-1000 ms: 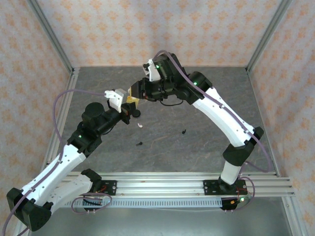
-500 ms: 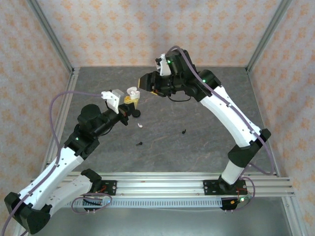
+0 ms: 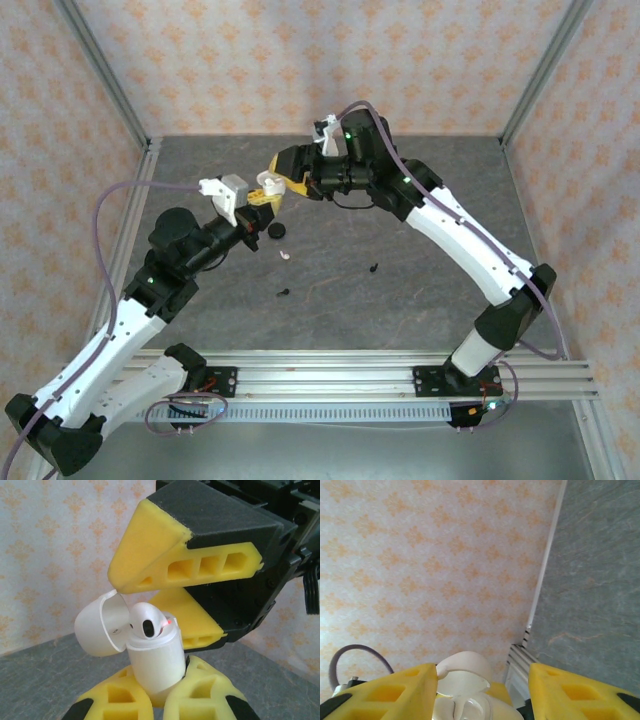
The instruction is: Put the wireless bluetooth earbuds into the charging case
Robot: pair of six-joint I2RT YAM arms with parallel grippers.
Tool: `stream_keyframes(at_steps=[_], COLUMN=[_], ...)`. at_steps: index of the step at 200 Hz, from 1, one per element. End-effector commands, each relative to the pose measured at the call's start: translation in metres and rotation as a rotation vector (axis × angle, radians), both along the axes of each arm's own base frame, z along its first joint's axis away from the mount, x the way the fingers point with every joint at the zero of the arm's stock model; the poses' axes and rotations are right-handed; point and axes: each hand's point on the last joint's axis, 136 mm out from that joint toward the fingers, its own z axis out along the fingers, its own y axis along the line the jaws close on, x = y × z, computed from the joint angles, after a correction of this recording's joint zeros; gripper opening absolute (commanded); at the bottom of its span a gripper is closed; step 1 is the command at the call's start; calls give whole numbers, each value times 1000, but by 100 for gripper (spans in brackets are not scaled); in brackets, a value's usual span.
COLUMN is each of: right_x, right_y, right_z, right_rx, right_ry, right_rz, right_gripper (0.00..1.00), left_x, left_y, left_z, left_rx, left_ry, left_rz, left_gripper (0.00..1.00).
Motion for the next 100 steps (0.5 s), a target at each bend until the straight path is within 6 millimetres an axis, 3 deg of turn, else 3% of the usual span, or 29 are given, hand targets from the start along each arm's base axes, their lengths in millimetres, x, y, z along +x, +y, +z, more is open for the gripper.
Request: stream_keyframes(at_steps=[1, 64, 100], right_x=[-7, -7, -5], right_y=[3, 3, 5], right_z=[31, 37, 37], right_rx=[138, 237, 270], right_ry=[3, 49, 66], right_rz=[24, 7, 2], right_gripper=[51, 47, 36], left_x=[-2, 11, 17], left_y=[3, 6, 6], left_z=[40, 38, 36], left_rx=[-61, -94, -101], left_ry=[-100, -92, -80], left_rz=[13, 64, 81], left_gripper=[0, 0, 0])
